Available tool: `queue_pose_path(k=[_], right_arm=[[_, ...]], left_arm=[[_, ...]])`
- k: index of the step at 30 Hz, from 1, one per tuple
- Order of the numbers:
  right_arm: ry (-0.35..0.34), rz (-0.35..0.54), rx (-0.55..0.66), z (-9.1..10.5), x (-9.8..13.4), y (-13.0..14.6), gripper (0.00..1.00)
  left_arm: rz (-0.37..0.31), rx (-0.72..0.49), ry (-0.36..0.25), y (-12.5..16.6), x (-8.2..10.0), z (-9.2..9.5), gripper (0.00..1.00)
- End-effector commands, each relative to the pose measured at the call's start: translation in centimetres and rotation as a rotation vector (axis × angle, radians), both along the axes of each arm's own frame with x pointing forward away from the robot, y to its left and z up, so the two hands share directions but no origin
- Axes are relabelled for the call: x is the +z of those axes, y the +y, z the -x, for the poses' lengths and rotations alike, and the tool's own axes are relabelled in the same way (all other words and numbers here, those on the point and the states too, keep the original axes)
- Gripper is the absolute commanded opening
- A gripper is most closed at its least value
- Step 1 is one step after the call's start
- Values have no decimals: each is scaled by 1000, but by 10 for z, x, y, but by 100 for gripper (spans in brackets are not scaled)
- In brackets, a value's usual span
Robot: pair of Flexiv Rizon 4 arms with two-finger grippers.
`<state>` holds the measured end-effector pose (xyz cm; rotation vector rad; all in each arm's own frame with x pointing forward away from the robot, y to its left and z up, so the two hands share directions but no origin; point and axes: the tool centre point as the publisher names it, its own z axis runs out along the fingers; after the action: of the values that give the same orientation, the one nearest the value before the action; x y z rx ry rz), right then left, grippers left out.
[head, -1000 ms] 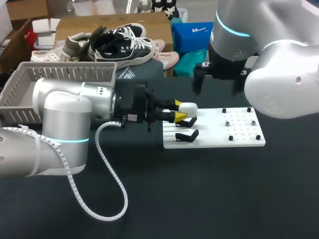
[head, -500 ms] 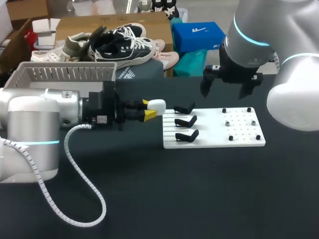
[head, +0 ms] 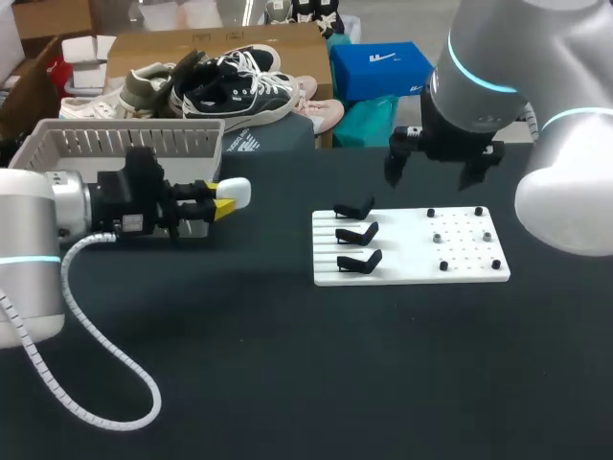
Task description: Pick up each earbud case from the left stands, insert the matching earbuds, close the lid, and place the case in the box.
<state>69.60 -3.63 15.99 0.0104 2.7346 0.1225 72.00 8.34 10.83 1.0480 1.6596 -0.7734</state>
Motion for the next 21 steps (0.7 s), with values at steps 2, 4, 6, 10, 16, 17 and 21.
queue_pose_path(k=[2, 4, 6, 10, 16, 17, 21], right_arm=[[-10, -1, -4, 3, -1, -1, 100], [-10, -1, -4, 3, -1, -1, 100], [-10, -1, -4, 3, -1, -1, 100], [-10, -1, -4, 3, -1, -1, 100], [-10, -1, -4, 3, -1, -1, 100], [-10, -1, -4, 3, -1, -1, 100], [-10, -1, -4, 3, -1, -1, 100]], left_arm=[[-78, 308, -24, 27, 6, 4, 0], [-143, 377, -20, 39, 5, 1, 0], [-162, 445, -5, 47, 5, -2, 0], [-244, 564, 0, 66, 5, -16, 0], [-293, 651, 38, 89, 0, -45, 0], [-313, 660, 39, 93, -2, -49, 0], [-334, 681, 68, 107, -8, -63, 0]])
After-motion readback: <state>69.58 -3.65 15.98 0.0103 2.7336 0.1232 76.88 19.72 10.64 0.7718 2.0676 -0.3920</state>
